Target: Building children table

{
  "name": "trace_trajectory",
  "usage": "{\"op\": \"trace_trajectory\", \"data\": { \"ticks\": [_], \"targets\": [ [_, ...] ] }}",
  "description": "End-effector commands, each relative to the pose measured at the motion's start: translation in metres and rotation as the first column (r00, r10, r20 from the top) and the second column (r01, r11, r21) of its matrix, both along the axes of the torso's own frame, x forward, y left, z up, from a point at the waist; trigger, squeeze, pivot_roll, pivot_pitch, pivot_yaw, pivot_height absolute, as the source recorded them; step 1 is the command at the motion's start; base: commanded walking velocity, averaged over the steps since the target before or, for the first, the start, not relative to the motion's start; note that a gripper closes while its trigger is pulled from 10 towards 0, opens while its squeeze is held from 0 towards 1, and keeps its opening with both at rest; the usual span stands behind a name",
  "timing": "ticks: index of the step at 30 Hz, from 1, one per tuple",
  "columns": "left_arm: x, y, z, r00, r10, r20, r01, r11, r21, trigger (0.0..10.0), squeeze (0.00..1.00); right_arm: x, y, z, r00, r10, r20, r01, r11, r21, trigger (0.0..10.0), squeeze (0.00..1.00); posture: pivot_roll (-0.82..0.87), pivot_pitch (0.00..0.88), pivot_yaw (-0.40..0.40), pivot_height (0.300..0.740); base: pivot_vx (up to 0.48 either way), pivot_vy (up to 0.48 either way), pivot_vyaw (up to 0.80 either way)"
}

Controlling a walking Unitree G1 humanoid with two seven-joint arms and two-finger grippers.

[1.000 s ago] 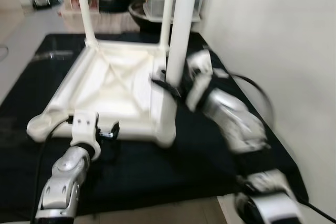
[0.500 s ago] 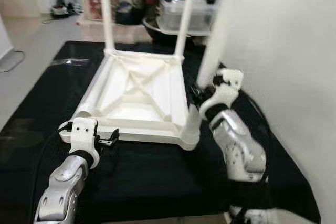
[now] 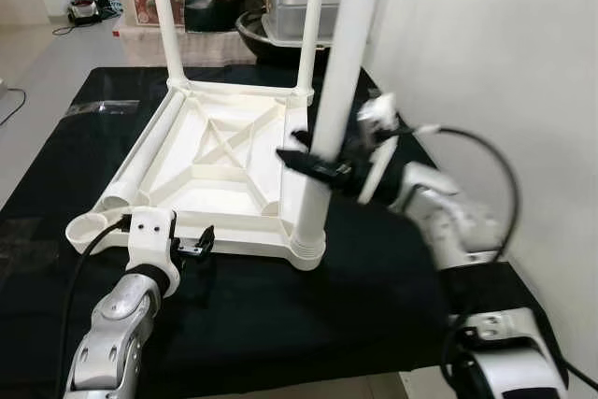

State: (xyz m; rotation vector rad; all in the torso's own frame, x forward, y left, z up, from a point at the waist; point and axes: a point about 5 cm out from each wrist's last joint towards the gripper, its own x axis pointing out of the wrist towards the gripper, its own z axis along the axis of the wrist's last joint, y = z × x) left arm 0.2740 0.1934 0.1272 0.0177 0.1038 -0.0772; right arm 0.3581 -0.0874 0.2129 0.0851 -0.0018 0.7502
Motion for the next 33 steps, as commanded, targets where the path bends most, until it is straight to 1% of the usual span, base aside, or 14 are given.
{"op": "trace_trajectory", "data": {
  "ticks": [1, 2, 4, 6, 7, 10, 11, 14, 15, 17, 26, 27, 31, 33],
  "targets": [
    [-0.005, -0.001, -0.002, 1.0, -0.004, -0.015, 0.004, 1.0, -0.014, 10.0, 0.0, 0.011, -0.054, -0.03, 0.774, -0.621, -0.125, 0.618, 0.783, -0.064, 0.0, 0.0, 0.09, 0.0, -0.096, 0.74, 0.0, 0.0, 0.0],
    [-0.005, -0.001, -0.002, 1.0, -0.004, -0.015, 0.004, 1.0, -0.014, 10.0, 0.0, 0.011, -0.054, -0.03, 0.774, -0.621, -0.125, 0.618, 0.783, -0.064, 0.0, 0.0, 0.09, 0.0, -0.096, 0.74, 0.0, 0.0, 0.0],
    [-0.006, -0.001, -0.002, 1.0, -0.006, -0.015, 0.006, 1.0, -0.015, 10.0, 0.0, -0.01, -0.087, -0.043, 0.502, -0.855, -0.132, 0.852, 0.515, -0.093, 0.0, 0.0, 0.09, 0.0, -0.094, 0.74, 0.0, 0.0, 0.0],
    [-0.006, -0.001, -0.001, 1.0, -0.007, -0.015, 0.007, 1.0, -0.015, 10.0, 0.0, -0.022, -0.093, -0.046, 0.469, -0.875, -0.121, 0.871, 0.481, -0.104, 0.0, 0.0, 0.08, 0.0, -0.089, 0.74, 0.0, 0.0, 0.0],
    [-0.006, -0.001, -0.001, 1.0, -0.008, -0.015, 0.008, 1.0, -0.014, 10.0, 0.0, -0.033, -0.09, -0.047, 0.491, -0.861, -0.132, 0.858, 0.504, -0.099, 10.0, 0.0, 0.07, 0.0, -0.077, 0.74, 0.0, 0.0, 0.0],
    [-0.005, -0.001, -0.001, 1.0, -0.011, -0.015, 0.011, 1.0, -0.014, 10.0, 0.0, -0.044, -0.071, -0.035, 0.636, -0.759, -0.138, 0.768, 0.64, 0.016, 10.0, 0.0, 0.06, 0.0, -0.069, 0.74, 0.0, 0.0, 0.0],
    [-0.004, -0.001, -0.001, 1.0, -0.014, -0.016, 0.013, 1.0, -0.014, 10.0, 0.0, -0.046, -0.06, -0.022, 0.715, -0.69, -0.112, 0.699, 0.704, 0.127, 10.0, 1.0, 0.06, 0.0, -0.065, 0.74, 0.0, 0.0, 0.0],
    [-0.003, -0.001, -0.001, 1.0, -0.019, -0.017, 0.018, 1.0, -0.014, 10.0, 0.0, -0.044, -0.041, 0.002, 0.867, -0.497, -0.034, 0.486, 0.83, 0.272, 10.0, 1.0, 0.05, 0.0, -0.062, 0.74, 0.0, 0.0, 0.0],
    [-0.003, -0.001, -0.001, 1.0, -0.021, -0.017, 0.021, 1.0, -0.014, 10.0, 0.0, -0.039, -0.032, 0.018, 0.928, -0.368, 0.047, 0.34, 0.895, 0.289, 10.0, 0.4, 0.06, 0.0, -0.064, 0.74, 0.0, 0.0, 0.0],
    [-0.002, -0.002, -0.001, 1.0, -0.026, -0.016, 0.025, 1.0, -0.015, 10.0, 0.0, -0.031, -0.027, 0.038, 0.985, -0.13, 0.115, 0.092, 0.953, 0.287, 10.0, 0.0, 0.06, 0.0, -0.065, 0.74, 0.0, 0.0, 0.0],
    [0.0, -0.005, -0.001, 1.0, -0.028, -0.009, 0.027, 0.999, -0.025, 10.0, 0.0, -0.04, -0.019, 0.037, 0.869, 0.465, 0.17, -0.478, 0.877, 0.042, 10.0, 0.0, 0.08, 0.0, -0.101, 0.74, 0.0, 0.0, 0.0],
    [-0.001, -0.006, -0.001, 1.0, -0.024, -0.006, 0.024, 0.999, -0.029, 10.0, 0.0, -0.045, -0.01, 0.019, 0.848, 0.517, 0.117, -0.519, 0.855, -0.009, 1.8, 0.0, 0.09, 0.0, -0.11, 0.74, 0.0, 0.0, 0.0],
    [-0.003, -0.006, -0.001, 1.0, -0.018, -0.002, 0.018, 0.999, -0.032, 10.0, 0.0, -0.041, 0.002, -0.01, 0.902, 0.43, 0.026, -0.428, 0.902, -0.061, 0.0, 0.0, 0.09, 0.0, -0.112, 0.74, 0.0, 0.0, 0.0],
    [-0.005, -0.006, -0.001, 1.0, -0.017, -0.001, 0.017, 0.999, -0.032, 10.0, 0.0, -0.017, -0.001, -0.024, 0.999, 0.009, -0.043, -0.013, 0.997, -0.081, 0.0, 0.0, 0.09, 0.0, -0.11, 0.74, 0.0, 0.0, 0.0]
  ]
}}
